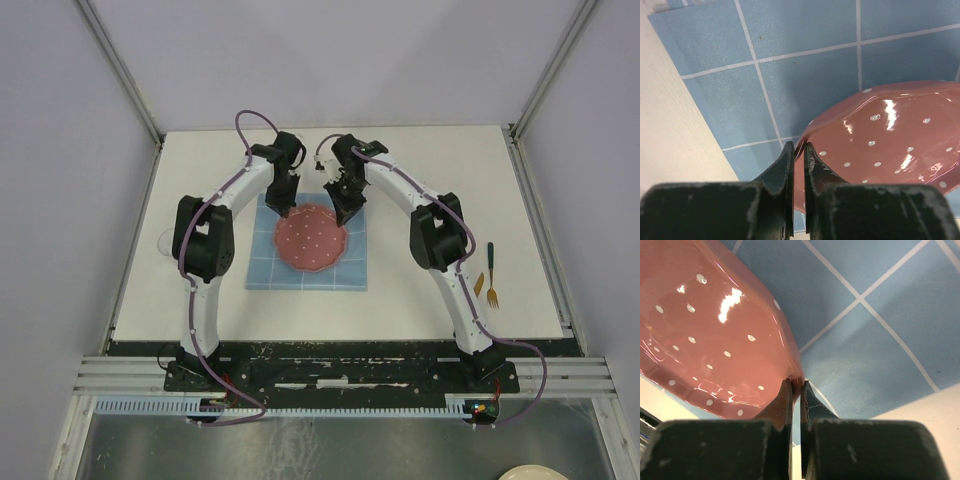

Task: Set the dinner table for one person
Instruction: Place the plate on the napkin.

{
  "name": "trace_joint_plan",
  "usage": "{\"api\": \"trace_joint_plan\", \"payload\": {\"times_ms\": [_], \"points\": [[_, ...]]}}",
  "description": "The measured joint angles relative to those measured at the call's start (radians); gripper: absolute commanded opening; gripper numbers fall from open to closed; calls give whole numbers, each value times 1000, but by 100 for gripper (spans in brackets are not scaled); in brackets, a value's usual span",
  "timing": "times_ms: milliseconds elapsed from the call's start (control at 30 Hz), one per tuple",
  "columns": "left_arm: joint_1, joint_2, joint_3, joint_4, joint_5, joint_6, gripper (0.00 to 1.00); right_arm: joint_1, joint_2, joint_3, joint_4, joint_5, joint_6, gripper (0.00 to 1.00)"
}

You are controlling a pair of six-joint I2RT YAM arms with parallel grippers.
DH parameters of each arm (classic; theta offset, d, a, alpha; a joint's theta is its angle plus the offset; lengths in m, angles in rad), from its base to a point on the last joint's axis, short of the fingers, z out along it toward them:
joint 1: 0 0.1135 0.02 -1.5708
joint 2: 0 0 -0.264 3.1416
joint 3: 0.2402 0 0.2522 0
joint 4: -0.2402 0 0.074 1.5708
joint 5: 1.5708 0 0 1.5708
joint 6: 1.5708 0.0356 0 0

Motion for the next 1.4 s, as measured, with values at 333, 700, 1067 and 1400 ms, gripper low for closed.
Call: {"api": "trace_joint_plan", "payload": {"times_ms": [333,700,1067,1400], "points": [[-8,0,4,8,0,0,3,-11,-3,-2,-1,-5,0,2],[-8,0,4,3,-5,0,3,-8,-3,-1,0,-5,-3,2],[-6,0,-7,-3,-26,1,3,1,-3,15,-1,-4,-4,2],[6,0,-10,-21,-26,2,3,14,-3,32,0,-5,-14,2]]}}
